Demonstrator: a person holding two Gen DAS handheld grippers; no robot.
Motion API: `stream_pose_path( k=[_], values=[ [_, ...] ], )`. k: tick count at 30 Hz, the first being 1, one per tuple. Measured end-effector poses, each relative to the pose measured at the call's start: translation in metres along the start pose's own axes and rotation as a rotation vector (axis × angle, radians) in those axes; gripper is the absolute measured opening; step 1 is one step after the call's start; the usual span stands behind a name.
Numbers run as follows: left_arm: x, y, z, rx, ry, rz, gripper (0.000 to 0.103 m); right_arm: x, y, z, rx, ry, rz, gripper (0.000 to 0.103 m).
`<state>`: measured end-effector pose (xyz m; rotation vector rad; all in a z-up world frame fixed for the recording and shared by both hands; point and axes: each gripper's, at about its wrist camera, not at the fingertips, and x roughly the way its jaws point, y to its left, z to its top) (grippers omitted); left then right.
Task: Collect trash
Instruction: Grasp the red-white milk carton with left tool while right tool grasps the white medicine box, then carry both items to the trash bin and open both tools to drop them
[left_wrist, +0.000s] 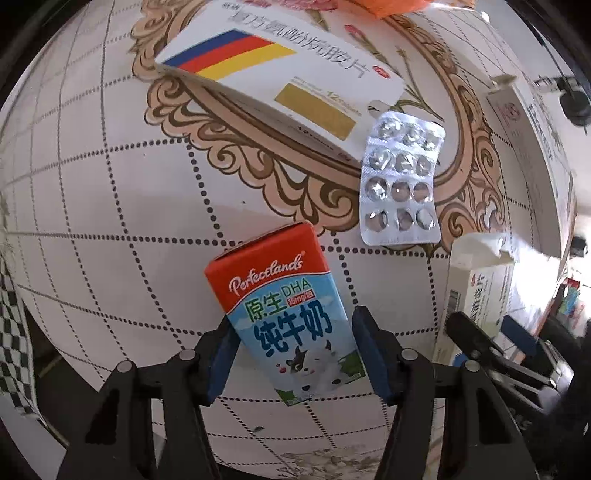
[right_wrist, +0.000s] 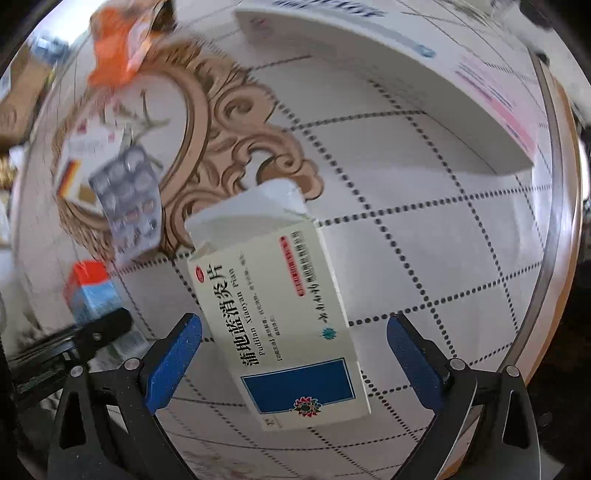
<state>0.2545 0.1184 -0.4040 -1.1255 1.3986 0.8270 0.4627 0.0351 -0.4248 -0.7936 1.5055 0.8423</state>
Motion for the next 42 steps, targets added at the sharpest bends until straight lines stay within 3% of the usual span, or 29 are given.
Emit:
stream_pose_path(
  k=[2, 4, 6, 10, 15, 19, 25, 27, 31, 36, 42],
  values=[
    [-0.004, -0.004, -0.007, 0.028, -0.023, 0.028, 0.056, 0.003, 0.004, -0.002, 0.0, -0.013, -0.033, 0.1],
    [-0.008, -0.009, -0.014, 0.051, -0.048, 0.053, 0.056, 0.001, 0.009, -0.009, 0.002, -0.046, -0.079, 0.089],
    [-0.015, -0.017, -0.021, 0.084, -0.075, 0.082, 0.056, -0.002, 0.011, -0.014, 0.018, -0.064, -0.071, 0.08],
    [-0.039, -0.036, -0.029, 0.139, -0.143, 0.115, 0.055, -0.003, 0.013, -0.031, 0.057, -0.043, -0.027, 0.079],
    [-0.072, -0.031, -0.062, 0.202, -0.234, 0.12, 0.055, -0.029, 0.019, -0.058, 0.096, -0.106, 0.009, 0.079],
    [-0.1, -0.009, -0.093, 0.236, -0.305, 0.095, 0.055, -0.061, 0.038, -0.101, 0.131, -0.192, 0.058, 0.079],
    [-0.124, 0.067, -0.132, 0.297, -0.388, 0.034, 0.055, -0.088, 0.085, -0.178, 0.135, -0.274, 0.101, 0.079],
    [-0.126, 0.09, -0.155, 0.328, -0.398, 0.02, 0.055, -0.099, 0.099, -0.218, 0.153, -0.292, 0.123, 0.079],
    [-0.121, 0.131, -0.198, 0.354, -0.389, 0.022, 0.055, -0.092, 0.153, -0.294, 0.153, -0.269, 0.171, 0.079],
    [-0.079, 0.183, -0.233, 0.336, -0.288, 0.01, 0.055, -0.047, 0.199, -0.349, 0.14, -0.169, 0.199, 0.079],
    [0.025, 0.233, -0.232, 0.236, -0.126, -0.023, 0.055, 0.075, 0.216, -0.386, 0.183, 0.026, 0.211, 0.079]
  ],
)
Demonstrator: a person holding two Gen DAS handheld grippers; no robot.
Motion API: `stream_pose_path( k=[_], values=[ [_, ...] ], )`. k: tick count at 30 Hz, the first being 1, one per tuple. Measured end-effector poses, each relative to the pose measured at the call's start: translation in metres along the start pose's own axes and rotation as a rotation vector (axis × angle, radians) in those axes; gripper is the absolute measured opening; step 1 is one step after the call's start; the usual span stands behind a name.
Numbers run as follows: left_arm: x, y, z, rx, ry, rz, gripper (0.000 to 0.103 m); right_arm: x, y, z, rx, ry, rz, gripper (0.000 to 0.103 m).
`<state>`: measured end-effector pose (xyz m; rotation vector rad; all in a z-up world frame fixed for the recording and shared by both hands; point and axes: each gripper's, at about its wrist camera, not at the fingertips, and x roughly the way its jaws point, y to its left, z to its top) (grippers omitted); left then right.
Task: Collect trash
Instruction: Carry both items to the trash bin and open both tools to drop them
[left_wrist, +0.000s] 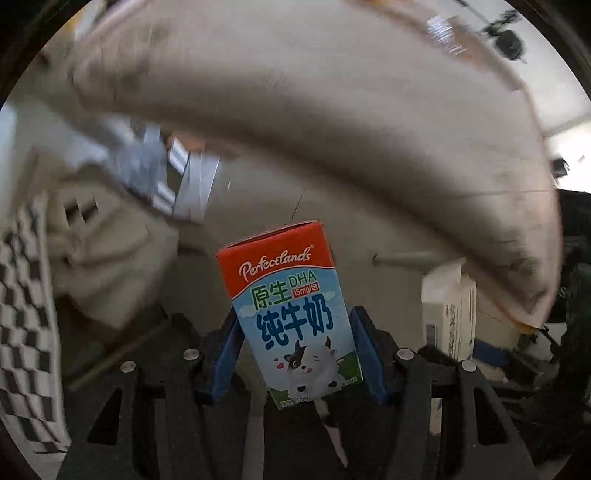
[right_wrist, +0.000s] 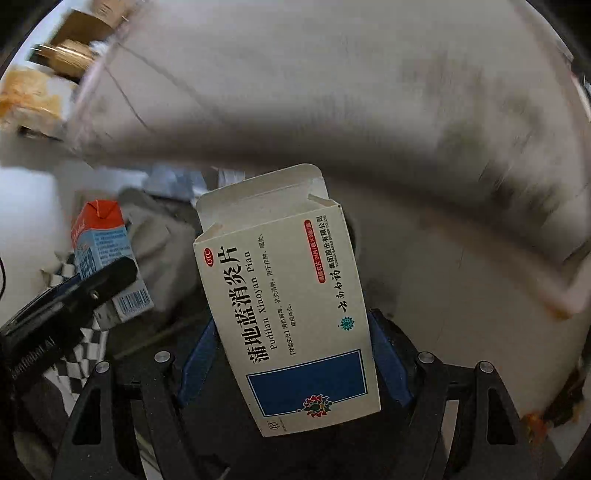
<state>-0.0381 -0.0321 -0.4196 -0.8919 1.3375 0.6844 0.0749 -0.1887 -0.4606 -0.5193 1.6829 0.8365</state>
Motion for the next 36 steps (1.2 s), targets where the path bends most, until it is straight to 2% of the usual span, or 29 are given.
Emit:
stream_pose_path(
  k=[5, 9, 13, 17, 20, 22, 23, 24, 26, 30, 31, 35, 36],
  values=[
    [0.123, 0.033, 0.005, -0.089, 0.11, -0.032, 0.055, 0.124, -0.031, 0.002, 0.088, 0.092, -0.002, 0.079],
    [0.22, 0.046, 0.022, -0.134, 0.173, -0.102, 0.055, 0.202, -0.053, 0.02, 0.125, 0.091, -0.013, 0.079],
    [0.294, 0.057, 0.038, -0.142, 0.231, -0.149, 0.055, 0.286, -0.084, 0.047, 0.21, 0.144, 0.037, 0.08],
    [0.337, 0.066, 0.049, -0.16, 0.276, -0.195, 0.055, 0.329, -0.105, 0.071, 0.236, 0.135, 0.07, 0.08],
    [0.352, 0.069, 0.054, -0.173, 0.31, -0.238, 0.056, 0.347, -0.112, 0.078, 0.244, 0.126, 0.097, 0.081],
    [0.357, 0.072, 0.055, -0.189, 0.333, -0.235, 0.056, 0.357, -0.116, 0.082, 0.266, 0.13, 0.142, 0.082],
    [0.356, 0.073, 0.056, -0.192, 0.331, -0.244, 0.06, 0.36, -0.116, 0.084, 0.269, 0.136, 0.155, 0.084],
    [0.352, 0.073, 0.056, -0.193, 0.327, -0.242, 0.079, 0.362, -0.116, 0.084, 0.267, 0.139, 0.165, 0.099],
    [0.345, 0.075, 0.054, -0.192, 0.315, -0.23, 0.102, 0.36, -0.113, 0.084, 0.245, 0.126, 0.133, 0.103],
    [0.329, 0.083, 0.046, -0.177, 0.28, -0.142, 0.103, 0.356, -0.098, 0.084, 0.163, 0.116, 0.038, 0.103],
    [0.324, 0.083, 0.044, -0.169, 0.265, -0.115, 0.103, 0.351, -0.093, 0.082, 0.127, 0.105, -0.008, 0.103],
    [0.295, 0.081, 0.033, -0.121, 0.133, 0.05, 0.103, 0.327, -0.074, 0.075, -0.001, 0.047, -0.169, 0.103],
    [0.285, 0.078, 0.028, -0.1, 0.106, 0.091, 0.103, 0.323, -0.069, 0.075, -0.013, 0.034, -0.183, 0.103]
  ],
)
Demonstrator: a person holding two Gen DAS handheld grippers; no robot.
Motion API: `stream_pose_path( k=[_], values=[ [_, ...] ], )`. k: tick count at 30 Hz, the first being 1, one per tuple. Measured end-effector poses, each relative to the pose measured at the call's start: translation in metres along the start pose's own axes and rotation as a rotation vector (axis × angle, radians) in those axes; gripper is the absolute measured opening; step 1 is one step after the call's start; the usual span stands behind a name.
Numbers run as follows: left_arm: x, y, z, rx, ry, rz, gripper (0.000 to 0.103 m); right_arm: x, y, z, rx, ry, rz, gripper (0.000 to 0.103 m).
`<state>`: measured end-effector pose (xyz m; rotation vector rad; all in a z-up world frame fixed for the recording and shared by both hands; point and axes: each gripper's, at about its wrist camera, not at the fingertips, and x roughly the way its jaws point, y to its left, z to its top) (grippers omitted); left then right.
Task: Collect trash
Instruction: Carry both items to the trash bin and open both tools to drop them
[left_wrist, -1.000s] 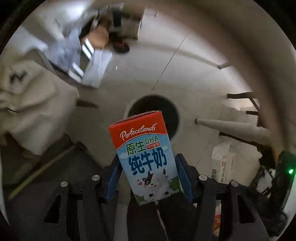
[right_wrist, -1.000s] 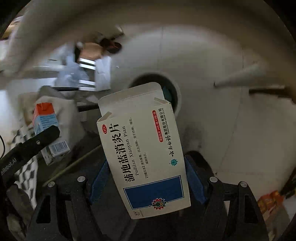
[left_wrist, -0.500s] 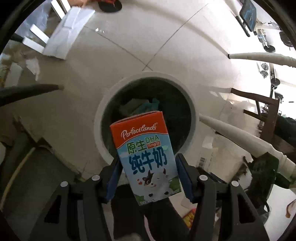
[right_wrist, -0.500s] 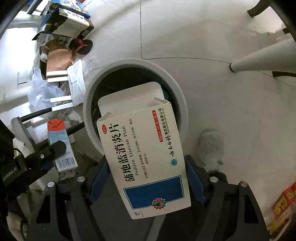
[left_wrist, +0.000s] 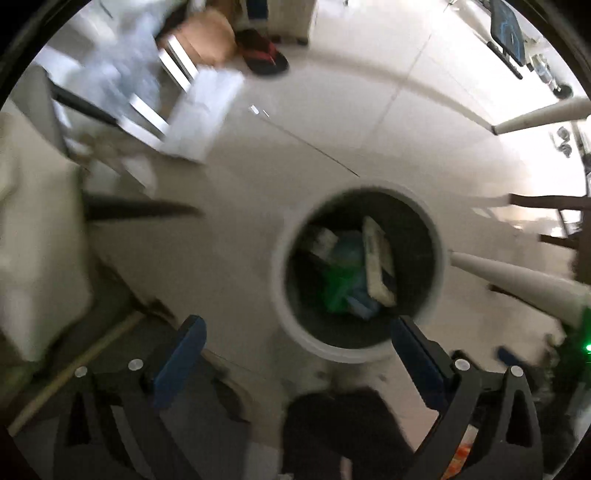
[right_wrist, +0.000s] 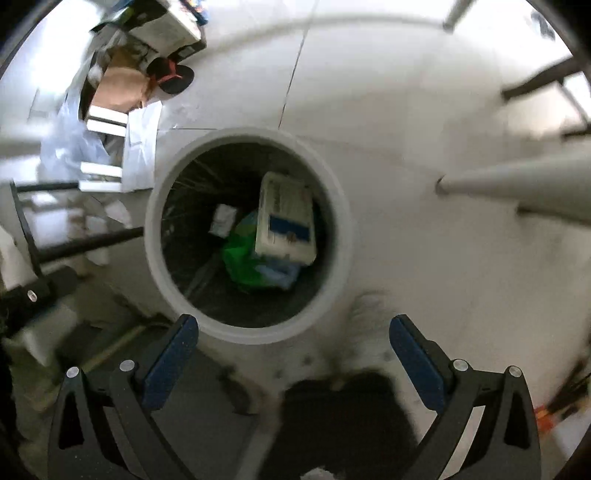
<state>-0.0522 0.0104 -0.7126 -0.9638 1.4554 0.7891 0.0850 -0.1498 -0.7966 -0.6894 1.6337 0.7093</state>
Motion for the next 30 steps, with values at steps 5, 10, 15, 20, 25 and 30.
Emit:
stream_pose_path(
  k=[5, 10, 15, 20, 25, 30],
  values=[
    [-0.029, -0.002, -0.022, 0.016, -0.024, 0.058, 0.103, -0.038, 0.009, -0.008, -0.027, -0.041, -0.044, 0.103],
    [-0.061, -0.004, -0.041, 0.018, -0.038, 0.077, 0.103, -0.078, 0.01, -0.02, -0.035, -0.056, -0.054, 0.103],
    [-0.106, -0.006, -0.059, 0.023, -0.059, 0.089, 0.103, -0.125, 0.013, -0.036, -0.055, -0.078, -0.051, 0.103],
    [-0.166, -0.006, -0.075, 0.029, -0.073, 0.075, 0.103, -0.184, 0.014, -0.054, -0.063, -0.098, -0.03, 0.103],
    [-0.236, -0.008, -0.091, 0.037, -0.1, 0.08, 0.103, -0.266, 0.018, -0.077, -0.079, -0.118, 0.006, 0.103],
    [-0.309, -0.012, -0.106, 0.036, -0.128, 0.108, 0.103, -0.346, 0.024, -0.095, -0.072, -0.13, 0.058, 0.103]
  ],
)
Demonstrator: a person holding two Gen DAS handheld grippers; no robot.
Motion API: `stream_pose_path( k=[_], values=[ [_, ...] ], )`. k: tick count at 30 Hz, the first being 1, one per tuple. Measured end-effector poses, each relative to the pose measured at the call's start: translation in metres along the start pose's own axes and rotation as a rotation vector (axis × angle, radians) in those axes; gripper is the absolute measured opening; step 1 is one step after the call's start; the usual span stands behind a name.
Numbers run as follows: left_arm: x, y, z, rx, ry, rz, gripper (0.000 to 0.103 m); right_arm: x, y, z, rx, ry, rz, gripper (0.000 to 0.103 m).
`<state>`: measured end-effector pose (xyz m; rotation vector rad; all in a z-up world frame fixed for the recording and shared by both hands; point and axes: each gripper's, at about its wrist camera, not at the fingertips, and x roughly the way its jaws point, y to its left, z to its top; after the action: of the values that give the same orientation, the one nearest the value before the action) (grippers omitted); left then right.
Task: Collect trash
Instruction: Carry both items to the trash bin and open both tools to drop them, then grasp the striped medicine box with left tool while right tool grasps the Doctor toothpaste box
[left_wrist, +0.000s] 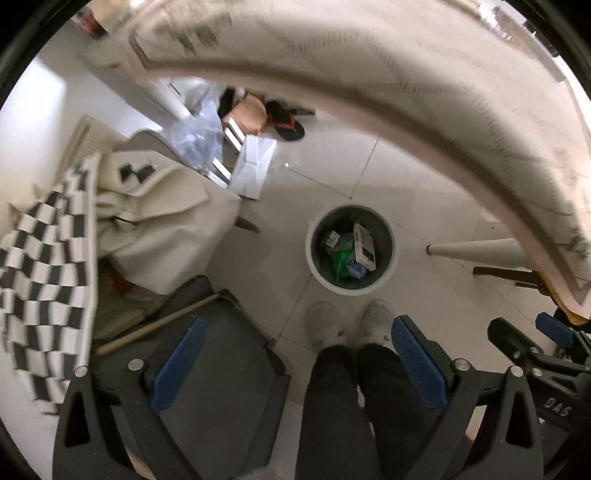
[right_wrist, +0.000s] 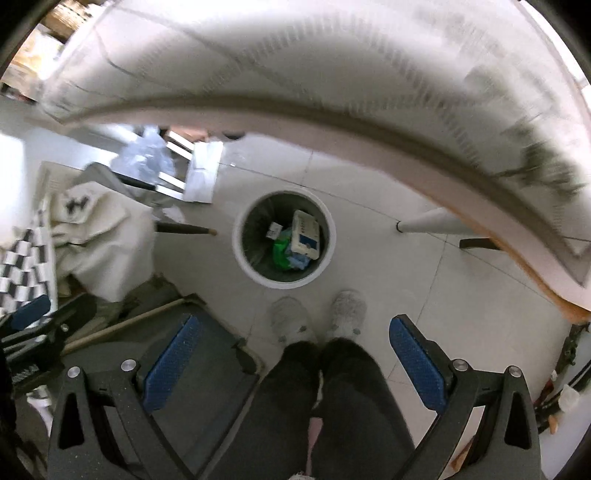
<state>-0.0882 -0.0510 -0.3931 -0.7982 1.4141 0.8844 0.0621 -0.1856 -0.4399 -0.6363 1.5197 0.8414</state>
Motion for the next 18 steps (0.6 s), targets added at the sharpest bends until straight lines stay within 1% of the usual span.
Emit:
stream_pose_path(
  k=[1, 4, 8, 10, 12, 15, 18],
  values=[
    [-0.017, 0.001, 0.001, -0.007, -0.018, 0.008, 0.103, -0.02, 0.002, 0.001, 0.01, -0.009, 0.014, 0.103],
    [-0.056, -0.001, 0.012, -0.027, -0.07, -0.006, 0.103, -0.066, 0.006, 0.011, 0.046, -0.049, 0.053, 0.103],
    [-0.095, -0.015, 0.046, -0.054, -0.143, 0.0, 0.103, -0.116, 0.001, 0.043, 0.086, -0.126, 0.08, 0.103],
    [-0.112, -0.025, 0.069, -0.074, -0.176, -0.003, 0.103, -0.14, -0.012, 0.068, 0.117, -0.16, 0.084, 0.103],
    [-0.124, -0.041, 0.097, -0.085, -0.203, -0.012, 0.103, -0.155, -0.026, 0.093, 0.124, -0.176, 0.078, 0.103],
    [-0.13, -0.064, 0.138, -0.097, -0.2, -0.024, 0.103, -0.175, -0.058, 0.146, 0.127, -0.186, 0.046, 0.103],
    [-0.123, -0.093, 0.192, -0.138, -0.165, -0.053, 0.103, -0.176, -0.098, 0.207, 0.115, -0.151, -0.006, 0.103]
  ],
)
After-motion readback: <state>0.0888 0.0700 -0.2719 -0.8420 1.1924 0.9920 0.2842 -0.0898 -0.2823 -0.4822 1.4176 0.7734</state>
